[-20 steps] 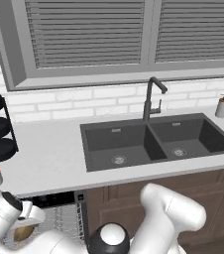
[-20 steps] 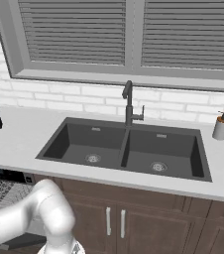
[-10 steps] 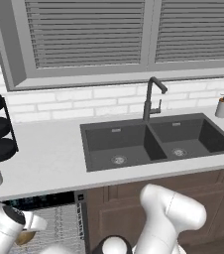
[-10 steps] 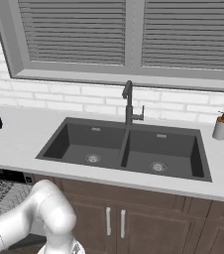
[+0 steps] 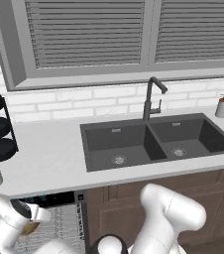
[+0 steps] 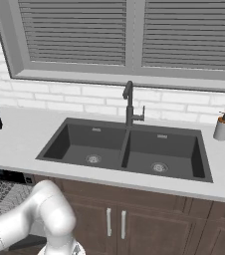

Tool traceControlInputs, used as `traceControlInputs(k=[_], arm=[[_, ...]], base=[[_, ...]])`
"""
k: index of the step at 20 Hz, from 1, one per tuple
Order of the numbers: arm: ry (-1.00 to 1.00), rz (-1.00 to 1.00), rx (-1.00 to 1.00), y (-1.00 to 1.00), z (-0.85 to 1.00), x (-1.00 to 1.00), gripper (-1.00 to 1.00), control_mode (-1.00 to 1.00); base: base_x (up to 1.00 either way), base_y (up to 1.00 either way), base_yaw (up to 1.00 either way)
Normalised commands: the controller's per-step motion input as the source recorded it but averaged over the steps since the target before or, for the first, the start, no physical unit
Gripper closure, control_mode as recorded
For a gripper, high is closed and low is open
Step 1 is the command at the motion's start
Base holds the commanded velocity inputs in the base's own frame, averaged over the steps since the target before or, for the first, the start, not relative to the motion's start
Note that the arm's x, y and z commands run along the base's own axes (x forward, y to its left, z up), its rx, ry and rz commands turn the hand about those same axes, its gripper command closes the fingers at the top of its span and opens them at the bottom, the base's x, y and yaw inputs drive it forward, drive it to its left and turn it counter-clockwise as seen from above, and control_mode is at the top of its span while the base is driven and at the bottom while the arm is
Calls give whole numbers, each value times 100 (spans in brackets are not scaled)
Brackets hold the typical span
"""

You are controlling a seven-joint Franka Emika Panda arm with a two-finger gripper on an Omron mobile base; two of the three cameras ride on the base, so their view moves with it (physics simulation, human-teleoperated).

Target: Pick up the cup and bowl from the counter, place them in the dishwasher, and close the dishwasher door.

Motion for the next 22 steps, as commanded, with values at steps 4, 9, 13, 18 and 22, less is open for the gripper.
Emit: traceControlInputs(k=[4,9,13,18,22], arm=[[0,0,0,16,-47,5,100,-100],[0,0,0,19,-68,0,100,-100],[0,0,0,24,-67,-2,100,-100],[0,0,0,20,-40,-7,100,-100],[0,0,0,14,-14,-6,100,-100]], base=[[0,0,0],[0,0,0],[0,0,0],[0,0,0],[0,0,0]])
